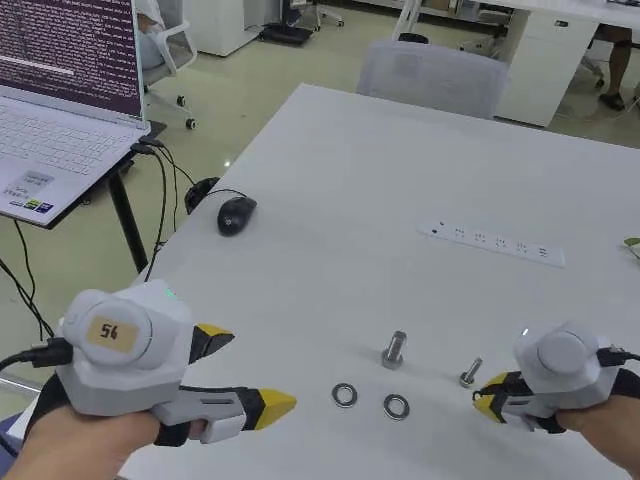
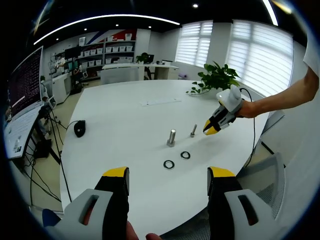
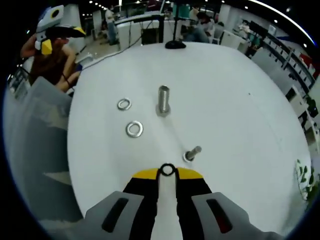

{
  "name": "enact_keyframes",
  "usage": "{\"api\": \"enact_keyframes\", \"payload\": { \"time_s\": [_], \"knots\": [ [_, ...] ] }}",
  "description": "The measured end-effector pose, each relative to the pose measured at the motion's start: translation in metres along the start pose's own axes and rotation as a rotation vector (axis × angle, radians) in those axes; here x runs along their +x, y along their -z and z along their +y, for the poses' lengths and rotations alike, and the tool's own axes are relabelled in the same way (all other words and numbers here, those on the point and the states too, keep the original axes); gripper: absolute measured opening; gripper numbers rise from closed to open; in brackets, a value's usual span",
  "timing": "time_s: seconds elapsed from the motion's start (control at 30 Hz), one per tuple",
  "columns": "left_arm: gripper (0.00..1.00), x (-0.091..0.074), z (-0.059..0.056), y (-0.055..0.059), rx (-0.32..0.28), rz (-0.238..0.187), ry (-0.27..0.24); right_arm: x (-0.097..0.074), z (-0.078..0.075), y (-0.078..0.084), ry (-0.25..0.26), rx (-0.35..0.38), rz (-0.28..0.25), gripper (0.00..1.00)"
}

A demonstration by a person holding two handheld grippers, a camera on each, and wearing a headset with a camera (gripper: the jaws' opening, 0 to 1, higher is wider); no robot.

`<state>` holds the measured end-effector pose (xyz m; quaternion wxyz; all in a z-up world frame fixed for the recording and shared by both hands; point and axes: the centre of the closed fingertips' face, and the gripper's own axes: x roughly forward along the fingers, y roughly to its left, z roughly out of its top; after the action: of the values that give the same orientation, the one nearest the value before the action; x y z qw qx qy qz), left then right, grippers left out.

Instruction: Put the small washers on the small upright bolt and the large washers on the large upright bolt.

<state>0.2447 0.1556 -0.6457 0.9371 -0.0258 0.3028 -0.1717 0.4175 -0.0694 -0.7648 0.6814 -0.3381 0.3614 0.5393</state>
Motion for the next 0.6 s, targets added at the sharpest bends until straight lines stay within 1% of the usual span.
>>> {"api": "enact_keyframes", "payload": {
  "time_s": [0.13, 0.27, 0.4, 0.6],
  "knots": [
    [0.62, 0.003, -0.004, -0.001, 0.001, -0.002, 0.011, -0.011, -0.016, -0.005, 0.037, -0.003, -0.005, 0.13],
    [0.62, 0.005, -0.008, -0.001, 0.008, 0.003, 0.022, -0.015, -0.024, -0.014, 0.05, -0.021, -0.017, 0.13],
    [0.62, 0.005, -0.009, -0.002, 0.012, 0.002, 0.024, -0.01, -0.027, -0.019, 0.052, -0.031, -0.012, 0.13],
    [0.62, 0.002, -0.008, 0.0, 0.013, 0.004, 0.019, -0.002, -0.031, -0.024, 0.04, -0.053, 0.016, 0.13]
  ]
}}
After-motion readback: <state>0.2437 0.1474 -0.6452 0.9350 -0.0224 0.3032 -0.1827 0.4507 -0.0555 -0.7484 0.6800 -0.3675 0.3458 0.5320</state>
